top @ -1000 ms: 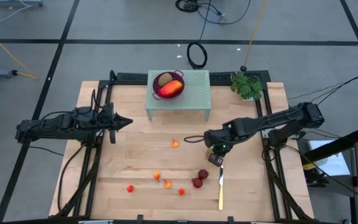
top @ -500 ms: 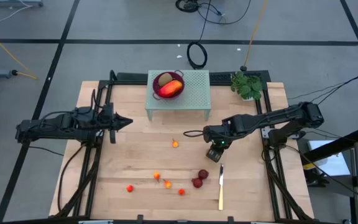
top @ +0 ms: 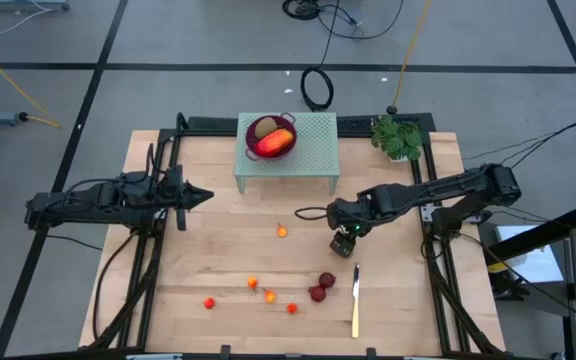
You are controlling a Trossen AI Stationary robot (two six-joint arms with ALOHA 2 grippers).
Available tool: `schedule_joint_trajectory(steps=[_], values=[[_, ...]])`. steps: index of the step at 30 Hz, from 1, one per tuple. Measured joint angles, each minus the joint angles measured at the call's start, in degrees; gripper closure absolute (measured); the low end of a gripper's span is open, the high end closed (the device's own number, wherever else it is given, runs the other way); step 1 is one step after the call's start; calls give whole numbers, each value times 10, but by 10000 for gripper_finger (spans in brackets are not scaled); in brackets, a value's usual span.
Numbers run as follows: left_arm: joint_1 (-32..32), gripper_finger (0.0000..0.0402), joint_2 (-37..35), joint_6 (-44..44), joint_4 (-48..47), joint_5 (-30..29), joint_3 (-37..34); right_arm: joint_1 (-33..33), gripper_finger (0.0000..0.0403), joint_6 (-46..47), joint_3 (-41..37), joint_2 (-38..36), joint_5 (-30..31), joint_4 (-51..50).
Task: Pick & Place Fruit
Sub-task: Put the brown kiwi in the red strainer bowl on the shelf
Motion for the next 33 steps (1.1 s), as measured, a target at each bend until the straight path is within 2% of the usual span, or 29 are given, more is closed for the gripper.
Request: schedule_joint_trajectory(steps=[3, 8, 19, 26, 33], values=[[0, 400, 0, 0, 0, 0, 0, 0, 126, 0, 0, 2, -1, 3], [0, 386, 0, 0, 0, 0, 0, 0, 114, -1, 0, 3, -1, 5], [0, 399, 0, 0, 0, 0, 0, 0, 114, -17, -34, 3, -3, 90], [0, 382, 0, 0, 0, 0, 0, 0, 121, -18, -66, 3, -4, 105], [0, 380, 0, 0, 0, -1, 0, 9, 121, -35, -95, 3, -20, 133]])
